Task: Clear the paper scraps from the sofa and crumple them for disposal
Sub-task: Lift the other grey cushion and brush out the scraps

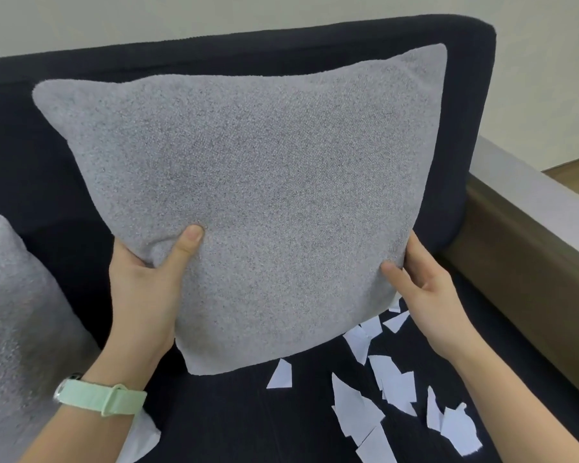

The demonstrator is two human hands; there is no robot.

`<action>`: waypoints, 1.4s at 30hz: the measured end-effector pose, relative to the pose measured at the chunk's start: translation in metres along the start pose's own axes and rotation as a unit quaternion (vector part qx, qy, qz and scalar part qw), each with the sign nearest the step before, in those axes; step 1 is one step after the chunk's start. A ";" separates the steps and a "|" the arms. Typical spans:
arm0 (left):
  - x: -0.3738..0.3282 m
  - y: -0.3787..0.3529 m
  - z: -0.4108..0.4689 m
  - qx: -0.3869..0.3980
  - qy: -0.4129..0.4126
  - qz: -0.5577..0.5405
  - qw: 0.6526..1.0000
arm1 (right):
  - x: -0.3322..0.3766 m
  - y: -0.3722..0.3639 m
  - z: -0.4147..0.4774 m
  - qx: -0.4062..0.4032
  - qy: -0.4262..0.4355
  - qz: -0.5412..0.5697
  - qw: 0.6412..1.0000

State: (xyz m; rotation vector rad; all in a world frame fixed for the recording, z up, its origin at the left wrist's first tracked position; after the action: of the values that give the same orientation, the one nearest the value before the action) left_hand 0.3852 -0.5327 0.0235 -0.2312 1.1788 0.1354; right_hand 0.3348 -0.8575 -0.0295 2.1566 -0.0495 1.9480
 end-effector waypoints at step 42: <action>0.010 -0.001 -0.001 -0.107 0.008 -0.051 0.993 | -0.198 -0.049 0.031 0.034 -0.138 -0.438 0.888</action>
State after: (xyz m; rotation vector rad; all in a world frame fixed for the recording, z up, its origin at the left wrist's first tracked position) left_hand 0.3883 -0.5340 0.0144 -0.4804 1.1655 0.1702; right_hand 0.3513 -0.8416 -0.2341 1.9460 0.8057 1.1253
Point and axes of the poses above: each hand's wrist, its own z-axis towards the middle knuckle, its own y-axis out of the back of the hand, x = y × z, the point moved 7 cm from there along z, towards the middle knuckle, and after that the axes turned 12 degrees about -y, right-handed, at the moved point
